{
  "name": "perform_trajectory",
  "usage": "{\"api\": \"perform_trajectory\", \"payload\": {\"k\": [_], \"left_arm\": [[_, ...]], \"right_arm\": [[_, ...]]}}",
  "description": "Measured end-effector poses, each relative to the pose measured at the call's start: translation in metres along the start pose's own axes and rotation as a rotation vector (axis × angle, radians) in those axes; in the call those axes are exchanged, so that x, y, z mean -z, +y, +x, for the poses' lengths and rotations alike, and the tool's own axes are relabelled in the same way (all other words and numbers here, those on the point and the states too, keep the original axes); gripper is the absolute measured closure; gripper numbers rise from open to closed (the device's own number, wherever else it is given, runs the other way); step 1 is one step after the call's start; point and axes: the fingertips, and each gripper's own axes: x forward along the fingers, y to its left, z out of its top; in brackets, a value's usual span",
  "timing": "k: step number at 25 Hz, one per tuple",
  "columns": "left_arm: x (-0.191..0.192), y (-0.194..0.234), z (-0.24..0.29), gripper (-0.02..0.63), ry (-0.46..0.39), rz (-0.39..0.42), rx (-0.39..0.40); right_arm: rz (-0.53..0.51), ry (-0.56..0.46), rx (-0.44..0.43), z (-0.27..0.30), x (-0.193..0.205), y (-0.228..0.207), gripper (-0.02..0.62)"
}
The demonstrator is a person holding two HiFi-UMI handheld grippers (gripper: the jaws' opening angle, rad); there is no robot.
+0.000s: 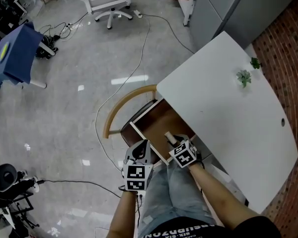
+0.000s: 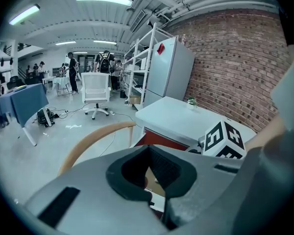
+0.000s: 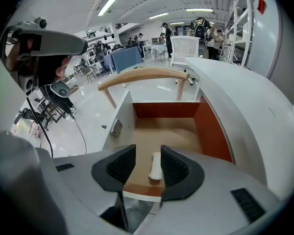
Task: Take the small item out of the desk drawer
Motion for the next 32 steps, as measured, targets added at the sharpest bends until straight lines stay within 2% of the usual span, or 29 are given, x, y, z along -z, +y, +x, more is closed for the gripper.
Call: {"api": "perform_trajectory", "payload": {"k": [16, 28, 32], "left_arm": [[0.016, 0.005, 0.019, 0.609, 0.016, -0.012, 0.002], [0.024, 0.012, 0.033, 0.609, 0.041, -0.014, -0.001], [0.025, 0.014, 0.038, 0.609, 0.047, -0.014, -0.002]], "right_arm": [[-0.061, 0.138, -0.038, 0.052, 0.028, -0.011, 0.431], [-0.085, 0.181, -0.063, 0.075, 0.033, -0.017, 0.431], [-0.098, 0.224, -0.078, 0.086, 0.037, -0.02, 0.43]]}}
